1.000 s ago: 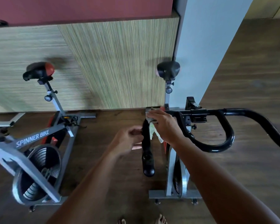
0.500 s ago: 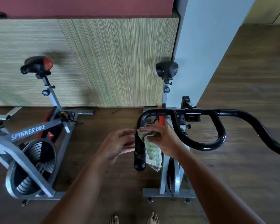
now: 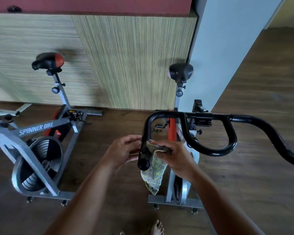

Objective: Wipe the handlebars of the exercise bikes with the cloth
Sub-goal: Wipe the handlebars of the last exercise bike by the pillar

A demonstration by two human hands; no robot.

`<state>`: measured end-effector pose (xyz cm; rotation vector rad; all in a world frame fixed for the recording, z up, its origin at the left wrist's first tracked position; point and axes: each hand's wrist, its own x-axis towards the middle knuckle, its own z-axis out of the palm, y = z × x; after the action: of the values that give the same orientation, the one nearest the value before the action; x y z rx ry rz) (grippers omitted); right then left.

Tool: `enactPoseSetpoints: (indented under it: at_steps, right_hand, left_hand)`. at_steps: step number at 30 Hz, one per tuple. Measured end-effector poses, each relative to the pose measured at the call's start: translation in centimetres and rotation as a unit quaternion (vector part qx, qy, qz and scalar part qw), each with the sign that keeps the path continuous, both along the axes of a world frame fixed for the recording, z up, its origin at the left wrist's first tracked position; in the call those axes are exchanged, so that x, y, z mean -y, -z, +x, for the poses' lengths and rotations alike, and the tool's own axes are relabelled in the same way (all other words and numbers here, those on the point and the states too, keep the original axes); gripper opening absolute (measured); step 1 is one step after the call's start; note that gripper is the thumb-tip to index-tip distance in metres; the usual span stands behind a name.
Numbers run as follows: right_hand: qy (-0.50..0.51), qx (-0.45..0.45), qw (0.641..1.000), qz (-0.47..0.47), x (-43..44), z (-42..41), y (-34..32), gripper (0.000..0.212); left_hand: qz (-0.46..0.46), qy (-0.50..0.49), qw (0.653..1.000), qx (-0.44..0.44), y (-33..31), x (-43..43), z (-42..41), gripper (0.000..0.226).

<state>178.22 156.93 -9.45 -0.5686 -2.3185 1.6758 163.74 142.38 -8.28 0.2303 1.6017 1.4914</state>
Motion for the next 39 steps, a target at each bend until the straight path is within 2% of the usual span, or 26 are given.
enactPoseSetpoints:
  at_steps: [7,15,19,23,26,30,33,36,39]
  right_hand:
    - [0.023,-0.024,0.999,-0.006,2.2,1.5,-1.6,0.04]
    - [0.091,-0.061,0.994,0.015,5.8,3.7,-2.8,0.047]
    - [0.134,-0.096,0.986,-0.003,7.7,4.2,-3.1,0.055]
    - [0.155,-0.129,0.979,-0.026,9.4,4.7,-3.2,0.061]
    - [0.189,-0.149,0.968,-0.074,10.5,5.1,-2.6,0.054]
    - [0.243,-0.148,0.944,-0.169,11.6,5.3,-0.5,0.033]
    - [0.265,-0.139,0.929,-0.217,11.9,5.1,1.5,0.035]
    - [0.275,-0.154,0.914,-0.256,11.5,4.9,2.5,0.026]
    - [0.275,-0.17,0.903,-0.283,10.4,4.5,3.3,0.025]
  left_hand:
    - [-0.016,0.039,0.999,-0.021,-0.7,0.2,0.1,0.03]
    - [-0.002,0.045,0.999,-0.027,-1.3,1.3,1.0,0.021]
    - [-0.003,0.064,0.996,-0.063,-1.5,2.6,1.4,0.021]
    - [0.01,0.085,0.985,-0.147,-2.0,4.2,2.1,0.02]
    - [0.039,0.122,0.964,-0.235,-2.4,5.6,3.0,0.024]
    - [0.015,0.167,0.919,-0.356,-2.4,6.5,3.5,0.048]
    - [0.009,0.177,0.916,-0.359,-2.6,6.9,3.5,0.045]
    - [0.021,0.196,0.913,-0.357,-2.9,7.1,3.5,0.039]
    - [0.047,0.174,0.917,-0.357,-2.9,6.8,4.0,0.033]
